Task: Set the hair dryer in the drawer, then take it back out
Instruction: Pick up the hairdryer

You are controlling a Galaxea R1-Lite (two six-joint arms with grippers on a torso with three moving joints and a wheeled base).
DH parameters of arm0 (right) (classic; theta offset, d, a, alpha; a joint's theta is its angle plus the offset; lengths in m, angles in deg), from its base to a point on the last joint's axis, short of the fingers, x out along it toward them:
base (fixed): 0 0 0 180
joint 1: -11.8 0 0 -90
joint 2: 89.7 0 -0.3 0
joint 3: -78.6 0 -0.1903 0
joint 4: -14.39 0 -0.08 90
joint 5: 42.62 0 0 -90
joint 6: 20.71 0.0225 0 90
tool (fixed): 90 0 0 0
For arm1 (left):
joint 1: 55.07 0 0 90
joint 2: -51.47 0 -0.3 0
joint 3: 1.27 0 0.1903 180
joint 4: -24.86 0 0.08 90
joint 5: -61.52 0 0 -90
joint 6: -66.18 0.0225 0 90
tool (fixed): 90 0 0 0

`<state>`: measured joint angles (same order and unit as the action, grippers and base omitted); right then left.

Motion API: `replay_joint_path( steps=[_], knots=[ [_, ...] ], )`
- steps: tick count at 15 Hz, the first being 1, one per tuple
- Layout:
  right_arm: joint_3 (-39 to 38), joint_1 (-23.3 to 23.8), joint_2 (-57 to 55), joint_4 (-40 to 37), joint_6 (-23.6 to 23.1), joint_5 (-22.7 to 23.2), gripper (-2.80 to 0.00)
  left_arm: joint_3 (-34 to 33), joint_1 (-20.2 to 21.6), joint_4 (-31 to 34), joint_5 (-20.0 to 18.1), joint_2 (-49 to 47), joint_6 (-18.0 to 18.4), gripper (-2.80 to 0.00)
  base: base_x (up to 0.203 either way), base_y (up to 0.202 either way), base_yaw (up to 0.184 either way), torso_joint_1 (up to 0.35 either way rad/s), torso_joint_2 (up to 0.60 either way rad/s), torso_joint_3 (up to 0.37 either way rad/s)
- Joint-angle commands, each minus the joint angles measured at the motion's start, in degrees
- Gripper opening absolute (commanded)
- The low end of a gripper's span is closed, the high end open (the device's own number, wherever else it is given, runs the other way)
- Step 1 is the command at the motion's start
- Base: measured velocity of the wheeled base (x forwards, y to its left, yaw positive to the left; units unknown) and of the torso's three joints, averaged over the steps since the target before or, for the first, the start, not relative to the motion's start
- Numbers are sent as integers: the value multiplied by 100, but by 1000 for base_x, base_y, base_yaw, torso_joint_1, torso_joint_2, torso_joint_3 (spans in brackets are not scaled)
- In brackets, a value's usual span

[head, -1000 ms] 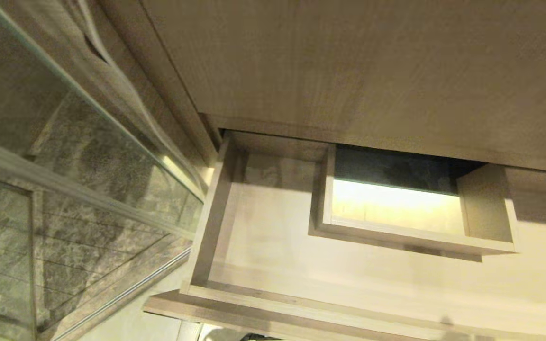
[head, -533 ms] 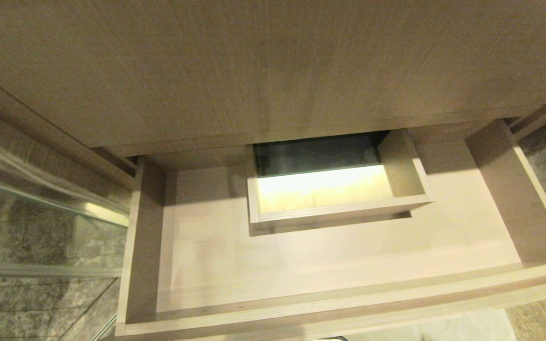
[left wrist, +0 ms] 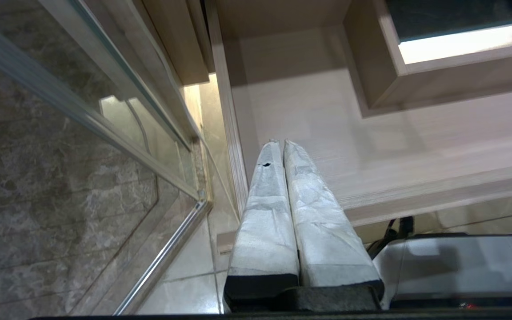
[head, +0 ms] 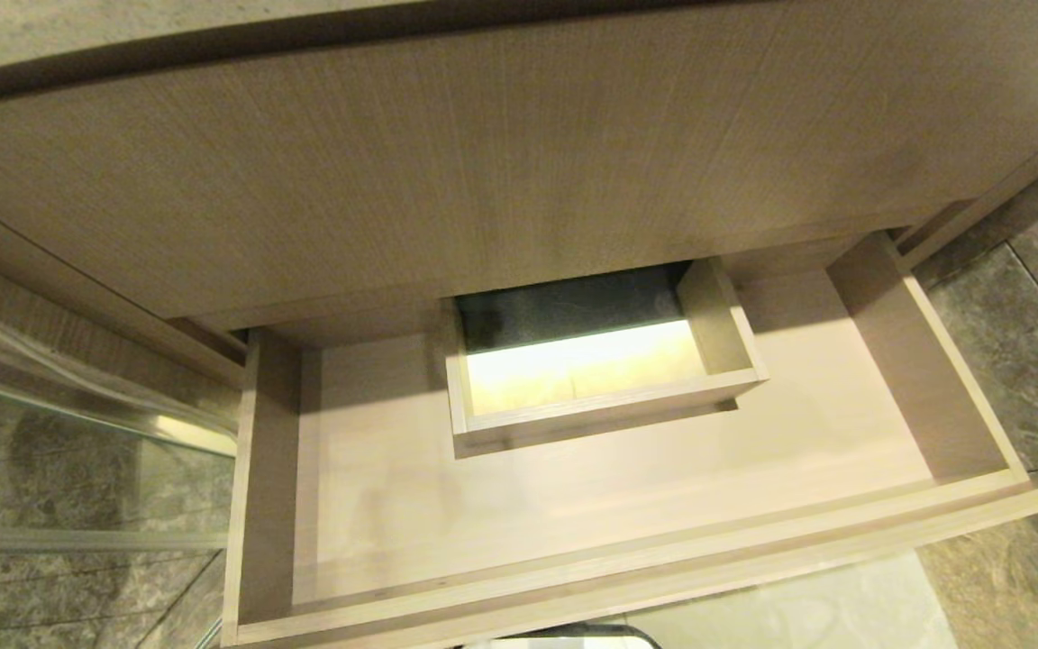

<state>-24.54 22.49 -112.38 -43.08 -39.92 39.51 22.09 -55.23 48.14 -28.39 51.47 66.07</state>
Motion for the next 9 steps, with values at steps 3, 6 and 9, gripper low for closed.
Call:
replay_joint_path(
  steps=[3,6,9],
  knots=[
    [12,65,-8,-27,-12,-4,-280,-4,-2,0,0,0,-7,-280,0,0,0,313,-459,-241],
    [12,73,10,43,-12,-4,-280,-6,-2,0,0,0,-1,-280,0,0,0,255,-486,-249],
    [12,89,19,110,-4,-4,-280,0,-2,0,0,0,2,-280,0,0,0,258,-502,-259]
  ],
)
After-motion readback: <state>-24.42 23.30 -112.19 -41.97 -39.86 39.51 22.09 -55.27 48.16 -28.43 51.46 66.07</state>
